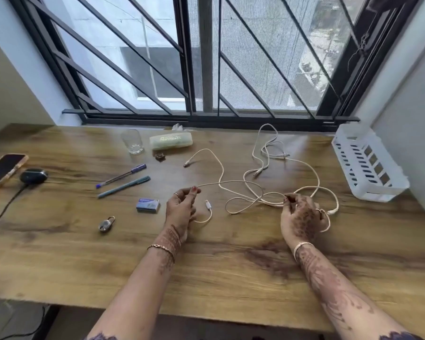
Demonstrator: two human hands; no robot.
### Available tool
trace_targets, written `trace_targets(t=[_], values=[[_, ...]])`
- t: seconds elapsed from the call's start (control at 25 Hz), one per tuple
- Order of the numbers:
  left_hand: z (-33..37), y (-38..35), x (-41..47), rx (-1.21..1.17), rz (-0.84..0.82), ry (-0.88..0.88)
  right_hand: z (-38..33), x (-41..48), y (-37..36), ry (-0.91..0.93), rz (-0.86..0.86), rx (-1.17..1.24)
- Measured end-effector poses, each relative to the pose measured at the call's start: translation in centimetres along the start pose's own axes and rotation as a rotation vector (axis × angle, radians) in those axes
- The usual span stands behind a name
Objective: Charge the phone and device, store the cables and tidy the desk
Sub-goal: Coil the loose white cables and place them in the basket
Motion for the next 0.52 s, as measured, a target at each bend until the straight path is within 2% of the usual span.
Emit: trace_targets(t=[0.12, 0.2, 0.28, 0.36, 0.44, 0.52], values=[[1.0, -0.8, -0.3, 0.090, -0.069, -0.039, -2.2, -1.1, 0.7, 0.090, 0.069, -0.007], [1.8, -1.8, -0.6, 0.143, -0.109, -0.070, -4.8, -2.0, 1.0, 0.260, 0.067, 0.157], [2.5, -2.8, -0.9, 0.176, -0.153, -0.093, -7.5, -2.6, 0.7, 0.481, -0.033, 0.332], [3.3, -3.5, -1.2, 0.192, -0.198, -0.107, -9.7, -2.7, 0.1, 0.608, -0.215, 0.425], [4.3, -4.0, -1.5, 0.187, -0.243, -0.096, -11.1, -2.3, -0.2, 0.614, -0.317, 0.470], [5.3, -4.4, -1.6, 0.163, -0.295, -0.054, -11.8, -1.4, -0.2, 0.580, -0.265, 0.486]])
Point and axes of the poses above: each hand's wrist, its own x-axis towards the middle knuckle, its own y-axis out of the back of the hand, z = x × y, the point moved 2 cm from there along x, towards the middle knuckle, and after that the axes turned 12 degrees about z, right-handed, at the moved point
